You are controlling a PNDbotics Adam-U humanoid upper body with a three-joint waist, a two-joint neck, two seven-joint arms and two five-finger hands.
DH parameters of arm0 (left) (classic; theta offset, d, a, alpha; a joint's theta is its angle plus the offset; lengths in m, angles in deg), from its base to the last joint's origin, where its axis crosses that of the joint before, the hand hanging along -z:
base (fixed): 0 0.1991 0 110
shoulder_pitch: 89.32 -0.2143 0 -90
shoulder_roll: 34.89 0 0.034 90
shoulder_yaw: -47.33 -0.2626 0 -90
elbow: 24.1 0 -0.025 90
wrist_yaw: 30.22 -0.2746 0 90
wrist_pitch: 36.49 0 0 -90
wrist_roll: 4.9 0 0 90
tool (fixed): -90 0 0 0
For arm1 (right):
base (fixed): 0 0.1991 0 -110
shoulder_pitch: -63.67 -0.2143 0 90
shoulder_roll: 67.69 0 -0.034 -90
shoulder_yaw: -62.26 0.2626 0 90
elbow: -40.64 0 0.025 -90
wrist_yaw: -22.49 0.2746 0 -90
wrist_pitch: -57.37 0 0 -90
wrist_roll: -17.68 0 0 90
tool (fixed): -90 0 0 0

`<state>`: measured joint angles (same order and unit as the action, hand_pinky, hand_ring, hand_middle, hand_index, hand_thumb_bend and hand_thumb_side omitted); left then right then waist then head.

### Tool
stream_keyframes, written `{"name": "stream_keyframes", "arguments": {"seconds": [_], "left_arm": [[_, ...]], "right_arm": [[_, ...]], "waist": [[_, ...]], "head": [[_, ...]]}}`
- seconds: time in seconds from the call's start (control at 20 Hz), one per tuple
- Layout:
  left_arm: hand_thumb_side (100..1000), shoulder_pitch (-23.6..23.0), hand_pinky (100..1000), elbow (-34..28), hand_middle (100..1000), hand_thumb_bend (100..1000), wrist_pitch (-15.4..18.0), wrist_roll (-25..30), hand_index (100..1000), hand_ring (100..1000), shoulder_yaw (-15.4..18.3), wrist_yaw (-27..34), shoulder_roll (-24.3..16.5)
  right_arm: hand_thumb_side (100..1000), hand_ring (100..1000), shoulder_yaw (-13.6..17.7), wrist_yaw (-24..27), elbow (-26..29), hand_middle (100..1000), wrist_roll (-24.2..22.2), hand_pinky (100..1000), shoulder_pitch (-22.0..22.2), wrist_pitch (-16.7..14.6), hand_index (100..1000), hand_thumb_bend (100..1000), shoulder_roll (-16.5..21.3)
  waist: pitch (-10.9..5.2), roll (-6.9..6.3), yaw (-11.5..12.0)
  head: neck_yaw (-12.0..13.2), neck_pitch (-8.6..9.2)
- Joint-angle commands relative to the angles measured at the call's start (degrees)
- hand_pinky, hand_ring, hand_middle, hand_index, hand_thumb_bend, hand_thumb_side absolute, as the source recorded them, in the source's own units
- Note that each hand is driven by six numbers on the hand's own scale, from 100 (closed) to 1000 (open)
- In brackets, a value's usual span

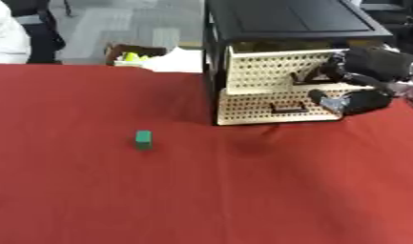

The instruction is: Pick up objects from table and place into drawer.

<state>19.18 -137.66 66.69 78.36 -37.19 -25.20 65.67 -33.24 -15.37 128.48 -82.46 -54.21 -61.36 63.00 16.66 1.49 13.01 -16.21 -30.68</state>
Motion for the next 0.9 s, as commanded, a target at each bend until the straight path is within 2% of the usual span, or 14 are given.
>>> {"name": "stream_keyframes", "arguments": {"seconds": [0.05,0.2,0.45,0.9], "left_arm": [[932,0.2,576,-1.0,706,100,-0.1,0.0,761,615,0.2,0.3,-0.3],[932,0.2,577,-1.0,707,100,-0.2,0.1,761,615,0.2,0.3,-0.2],[934,0.1,577,-1.0,707,100,-0.3,0.1,761,615,0.2,0.3,-0.2],[937,-0.1,578,-1.0,708,100,-0.7,0.1,750,617,0.2,0.4,-0.1]], "right_arm": [[1000,100,-0.3,1.2,2.4,100,0.2,100,0.3,0.5,522,100,1.8],[1000,100,-0.5,1.9,3.4,100,0.5,100,0.7,1.5,553,100,1.9],[1000,100,-0.8,3.1,4.0,100,0.3,100,0.7,3.1,548,100,2.0],[1000,100,-1.1,5.0,6.0,100,-0.6,100,2.7,4.2,532,100,2.2]], "waist": [[-1.12,-0.16,-0.1],[-1.17,-0.20,-0.4],[-1.44,-0.18,-0.7],[-2.01,-0.15,-1.9]], "head": [[0.2,-0.22],[0.3,-0.36],[0.3,-0.65],[0.6,-0.96]]}}
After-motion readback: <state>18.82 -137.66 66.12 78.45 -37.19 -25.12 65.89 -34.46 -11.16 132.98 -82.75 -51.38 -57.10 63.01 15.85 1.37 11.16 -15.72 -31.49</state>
